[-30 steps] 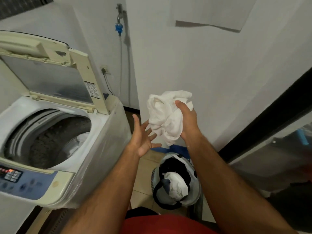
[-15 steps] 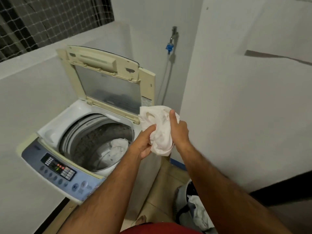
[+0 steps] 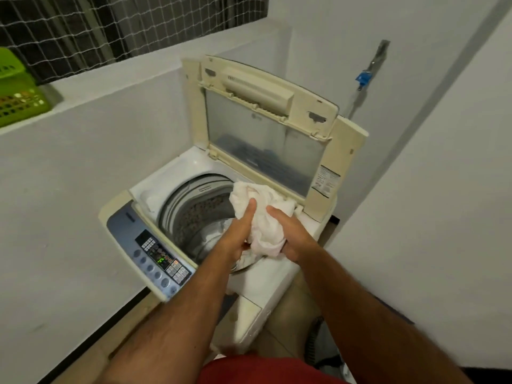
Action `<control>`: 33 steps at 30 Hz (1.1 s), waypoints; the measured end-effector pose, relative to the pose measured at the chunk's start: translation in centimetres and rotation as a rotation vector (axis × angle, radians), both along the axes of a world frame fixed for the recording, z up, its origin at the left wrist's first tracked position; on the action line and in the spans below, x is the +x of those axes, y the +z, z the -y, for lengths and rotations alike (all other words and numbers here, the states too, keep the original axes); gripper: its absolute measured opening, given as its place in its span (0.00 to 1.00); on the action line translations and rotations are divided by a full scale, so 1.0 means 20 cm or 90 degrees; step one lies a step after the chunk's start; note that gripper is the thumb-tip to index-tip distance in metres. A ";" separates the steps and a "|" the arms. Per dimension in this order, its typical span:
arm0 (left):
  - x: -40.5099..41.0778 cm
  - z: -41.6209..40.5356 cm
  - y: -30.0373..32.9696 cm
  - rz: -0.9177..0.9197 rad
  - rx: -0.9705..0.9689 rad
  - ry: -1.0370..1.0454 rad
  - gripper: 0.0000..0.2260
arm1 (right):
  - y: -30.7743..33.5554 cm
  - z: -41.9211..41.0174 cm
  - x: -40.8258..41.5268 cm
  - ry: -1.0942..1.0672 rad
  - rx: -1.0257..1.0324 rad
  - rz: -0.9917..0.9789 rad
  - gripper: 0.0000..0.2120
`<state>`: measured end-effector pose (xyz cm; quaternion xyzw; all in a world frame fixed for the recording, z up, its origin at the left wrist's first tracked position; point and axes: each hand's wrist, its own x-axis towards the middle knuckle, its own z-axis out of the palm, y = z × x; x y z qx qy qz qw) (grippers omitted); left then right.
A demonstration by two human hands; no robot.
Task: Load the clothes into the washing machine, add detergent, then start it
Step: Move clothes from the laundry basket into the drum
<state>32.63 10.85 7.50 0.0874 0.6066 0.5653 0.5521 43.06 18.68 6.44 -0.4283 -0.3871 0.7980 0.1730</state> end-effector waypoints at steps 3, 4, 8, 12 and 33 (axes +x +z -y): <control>-0.11 0.07 -0.04 -0.103 -0.073 -0.028 0.40 | -0.05 -0.04 -0.10 0.004 0.072 0.103 0.35; -0.15 0.10 -0.06 -0.087 -0.080 -0.010 0.42 | -0.07 -0.04 -0.14 0.012 0.099 0.133 0.35; -0.34 0.22 -0.07 -0.074 -0.107 0.188 0.41 | -0.16 -0.04 -0.28 0.030 0.154 0.234 0.34; -0.50 0.33 -0.02 -0.079 -0.042 0.284 0.34 | -0.24 0.00 -0.41 0.074 0.163 0.324 0.37; -0.11 0.05 -0.05 -0.248 -0.040 0.078 0.27 | -0.16 -0.08 -0.03 0.045 0.045 0.061 0.05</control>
